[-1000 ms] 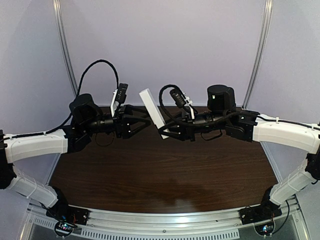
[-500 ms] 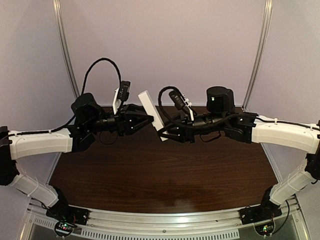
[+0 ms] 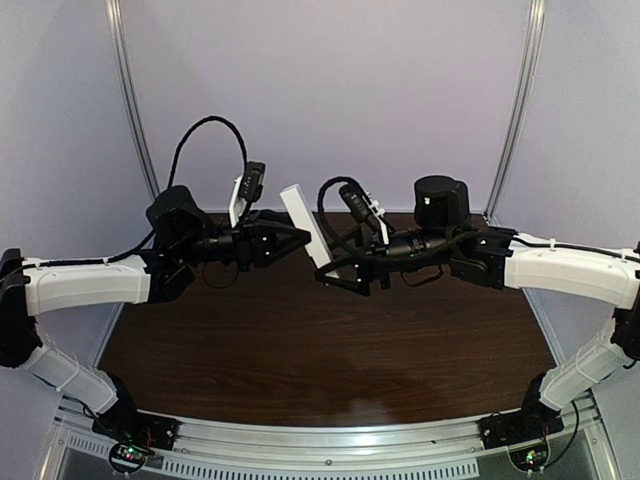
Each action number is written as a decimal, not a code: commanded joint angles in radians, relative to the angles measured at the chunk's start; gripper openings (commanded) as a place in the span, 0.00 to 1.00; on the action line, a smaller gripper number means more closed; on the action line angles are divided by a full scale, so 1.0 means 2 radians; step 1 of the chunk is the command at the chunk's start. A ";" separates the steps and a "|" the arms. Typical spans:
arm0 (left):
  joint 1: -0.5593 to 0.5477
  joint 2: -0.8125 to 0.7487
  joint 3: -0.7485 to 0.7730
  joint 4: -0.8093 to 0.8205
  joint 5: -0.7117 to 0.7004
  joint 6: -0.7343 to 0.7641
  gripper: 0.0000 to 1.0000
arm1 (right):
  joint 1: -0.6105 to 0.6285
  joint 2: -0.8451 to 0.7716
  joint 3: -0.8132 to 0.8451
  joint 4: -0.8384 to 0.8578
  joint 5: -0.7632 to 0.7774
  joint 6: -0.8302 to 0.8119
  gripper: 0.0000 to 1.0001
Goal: Load the batteries into the remote control
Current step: Pass from the right arm to the left, then place the remote control at the center of the board.
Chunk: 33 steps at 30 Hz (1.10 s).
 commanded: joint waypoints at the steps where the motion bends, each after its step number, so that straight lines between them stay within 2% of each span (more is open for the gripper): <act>1: -0.002 -0.002 0.026 -0.042 0.005 0.035 0.08 | -0.012 -0.035 -0.015 -0.017 0.029 -0.012 0.93; 2: -0.002 -0.005 0.031 -0.077 -0.002 0.050 0.06 | -0.016 -0.044 -0.018 -0.026 0.041 -0.018 0.99; 3: -0.002 -0.008 0.037 -0.109 -0.011 0.064 0.05 | -0.021 -0.053 -0.020 -0.034 0.052 -0.022 0.99; 6: -0.002 -0.007 0.066 -0.230 -0.048 0.112 0.01 | -0.037 -0.086 -0.033 -0.063 0.082 -0.032 1.00; 11: -0.002 0.036 0.154 -0.484 -0.165 0.202 0.00 | -0.059 -0.141 -0.055 -0.113 0.143 -0.045 1.00; 14: -0.002 0.063 0.186 -0.581 -0.231 0.224 0.00 | -0.065 -0.168 -0.069 -0.128 0.158 -0.049 1.00; 20: -0.006 0.106 0.215 -0.686 -0.298 0.238 0.00 | -0.071 -0.201 -0.095 -0.144 0.177 -0.048 1.00; 29: -0.038 0.198 0.252 -0.769 -0.351 0.242 0.00 | -0.074 -0.207 -0.117 -0.148 0.181 -0.044 1.00; 33: -0.048 0.240 0.274 -0.791 -0.353 0.244 0.00 | -0.076 -0.211 -0.120 -0.151 0.179 -0.044 1.00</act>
